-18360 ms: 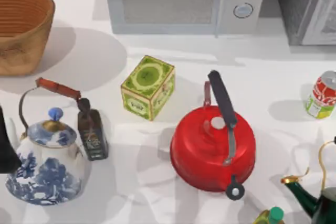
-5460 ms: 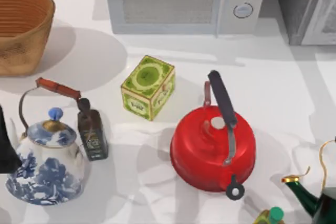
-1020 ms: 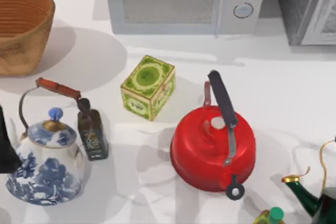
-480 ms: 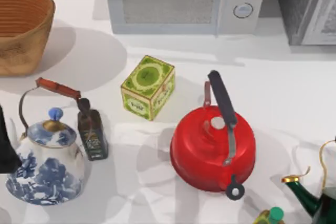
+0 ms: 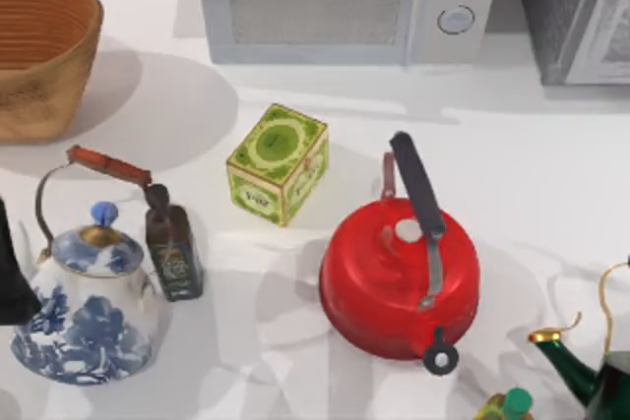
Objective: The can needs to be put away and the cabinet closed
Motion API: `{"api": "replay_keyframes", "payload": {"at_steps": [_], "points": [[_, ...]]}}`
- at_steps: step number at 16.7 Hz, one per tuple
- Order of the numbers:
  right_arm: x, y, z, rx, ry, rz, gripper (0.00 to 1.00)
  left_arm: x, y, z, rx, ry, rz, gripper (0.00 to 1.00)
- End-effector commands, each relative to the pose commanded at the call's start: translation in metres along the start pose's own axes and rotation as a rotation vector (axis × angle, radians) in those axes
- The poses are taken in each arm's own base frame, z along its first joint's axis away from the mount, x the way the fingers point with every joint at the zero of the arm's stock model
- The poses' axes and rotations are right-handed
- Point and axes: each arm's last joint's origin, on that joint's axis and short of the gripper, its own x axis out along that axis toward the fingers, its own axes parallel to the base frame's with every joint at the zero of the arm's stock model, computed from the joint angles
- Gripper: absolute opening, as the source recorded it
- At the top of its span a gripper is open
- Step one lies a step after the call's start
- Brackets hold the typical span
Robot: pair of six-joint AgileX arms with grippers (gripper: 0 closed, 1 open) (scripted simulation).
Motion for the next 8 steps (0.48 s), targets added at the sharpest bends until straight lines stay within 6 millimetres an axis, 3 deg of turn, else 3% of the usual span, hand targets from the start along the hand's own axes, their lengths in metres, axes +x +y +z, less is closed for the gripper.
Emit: {"api": "replay_keyframes", "payload": {"at_steps": [3,8], "points": [[-0.010,0.018,0.021,-0.015,-0.010,-0.007,1.00,0.000,0.000,0.000,0.000,0.000,0.000,1.00],[-0.010,0.019,0.023,-0.018,-0.012,-0.005,1.00,0.000,0.000,0.000,0.000,0.000,0.000,1.00]]}}
